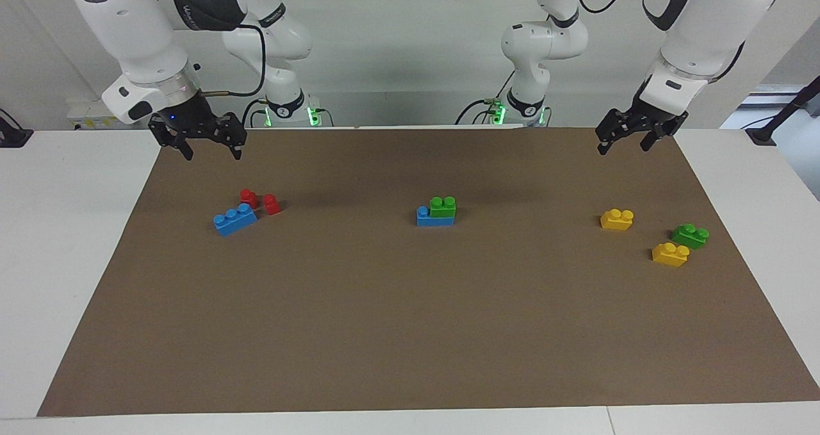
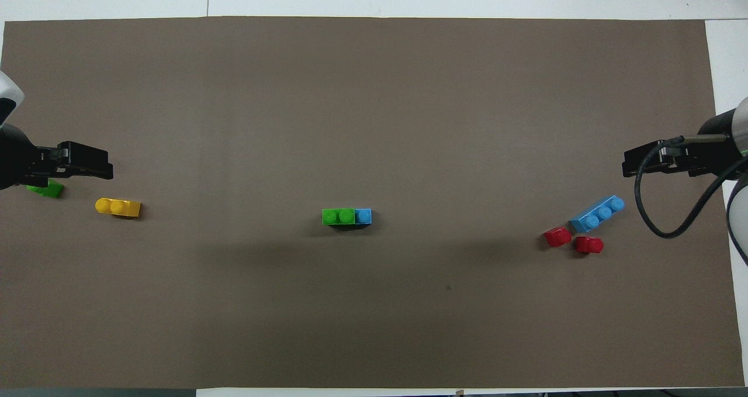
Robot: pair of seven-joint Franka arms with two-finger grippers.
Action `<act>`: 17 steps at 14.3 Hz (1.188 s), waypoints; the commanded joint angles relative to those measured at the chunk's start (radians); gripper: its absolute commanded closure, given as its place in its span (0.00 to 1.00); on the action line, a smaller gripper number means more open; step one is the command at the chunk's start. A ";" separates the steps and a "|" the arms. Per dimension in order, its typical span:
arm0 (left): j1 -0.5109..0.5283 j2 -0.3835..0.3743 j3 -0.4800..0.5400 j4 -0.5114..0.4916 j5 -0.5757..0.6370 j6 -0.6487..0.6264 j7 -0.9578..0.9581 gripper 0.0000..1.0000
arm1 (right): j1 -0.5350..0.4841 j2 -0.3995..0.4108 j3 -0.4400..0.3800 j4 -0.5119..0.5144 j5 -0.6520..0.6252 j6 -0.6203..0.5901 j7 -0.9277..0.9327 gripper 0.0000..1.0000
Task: Remove green block with left arm and hold with right
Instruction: 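Move the left gripper while the right gripper moves toward the joined brick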
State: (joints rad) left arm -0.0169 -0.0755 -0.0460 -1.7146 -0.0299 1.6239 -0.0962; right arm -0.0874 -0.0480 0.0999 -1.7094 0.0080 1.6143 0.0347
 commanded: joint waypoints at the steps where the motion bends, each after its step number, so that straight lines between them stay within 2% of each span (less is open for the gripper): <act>1: 0.011 0.008 -0.008 0.009 0.016 0.010 0.000 0.00 | -0.015 0.005 0.014 0.008 -0.020 0.002 -0.010 0.00; 6: 0.011 0.008 -0.008 0.009 0.016 0.014 0.000 0.00 | -0.015 -0.003 0.014 0.007 -0.022 0.010 -0.015 0.00; 9: 0.011 0.008 -0.008 0.007 0.015 0.016 -0.007 0.00 | -0.012 -0.007 0.014 -0.024 -0.006 0.090 0.046 0.00; 12: 0.011 0.005 -0.008 -0.002 0.015 0.016 -0.008 0.00 | 0.035 0.008 0.020 -0.033 0.000 0.133 0.305 0.00; 14: 0.006 -0.001 -0.008 -0.019 0.015 0.027 -0.017 0.00 | 0.072 0.034 0.020 -0.038 0.047 0.159 0.532 0.00; 17: -0.017 -0.024 -0.018 -0.075 0.015 0.074 -0.222 0.00 | 0.112 0.086 0.020 -0.039 0.153 0.191 0.805 0.00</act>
State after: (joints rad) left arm -0.0187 -0.0748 -0.0529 -1.7326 -0.0299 1.6456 -0.1836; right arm 0.0184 0.0078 0.1181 -1.7405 0.1040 1.7652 0.7056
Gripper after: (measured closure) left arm 0.000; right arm 0.000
